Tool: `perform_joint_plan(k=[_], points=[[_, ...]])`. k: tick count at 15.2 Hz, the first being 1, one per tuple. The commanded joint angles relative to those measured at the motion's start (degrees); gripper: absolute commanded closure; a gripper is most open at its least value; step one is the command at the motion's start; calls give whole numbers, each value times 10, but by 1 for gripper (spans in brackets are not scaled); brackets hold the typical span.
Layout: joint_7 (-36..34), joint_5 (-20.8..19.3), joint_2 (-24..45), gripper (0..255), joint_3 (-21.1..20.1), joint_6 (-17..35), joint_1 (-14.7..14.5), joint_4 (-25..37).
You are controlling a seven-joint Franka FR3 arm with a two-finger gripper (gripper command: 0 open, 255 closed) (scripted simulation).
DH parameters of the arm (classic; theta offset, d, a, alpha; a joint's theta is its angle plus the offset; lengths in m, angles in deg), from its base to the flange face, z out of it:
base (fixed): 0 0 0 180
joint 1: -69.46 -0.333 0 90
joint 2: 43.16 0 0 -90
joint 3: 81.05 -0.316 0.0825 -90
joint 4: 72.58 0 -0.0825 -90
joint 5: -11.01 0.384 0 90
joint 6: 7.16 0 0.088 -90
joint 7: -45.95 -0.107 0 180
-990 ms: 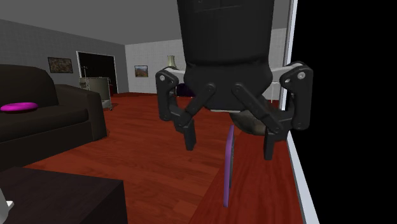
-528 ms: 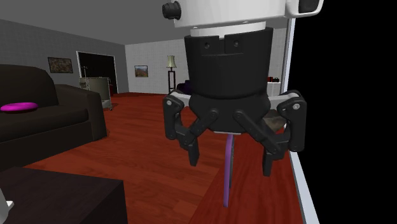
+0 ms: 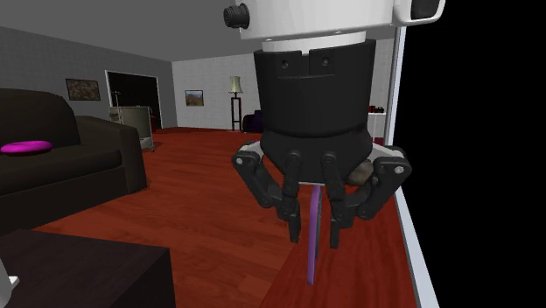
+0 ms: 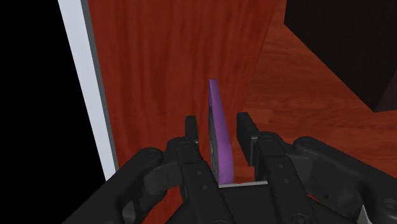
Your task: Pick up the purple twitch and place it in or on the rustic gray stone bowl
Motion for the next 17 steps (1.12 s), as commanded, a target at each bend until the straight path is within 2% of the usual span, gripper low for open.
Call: perform_joint_plan(k=[1,8,17], points=[[0,0,0,255,0,0,0,0],[0,0,0,255,0,0,0,0],[-29,-25,-25,255,6,-54,-3,39]])
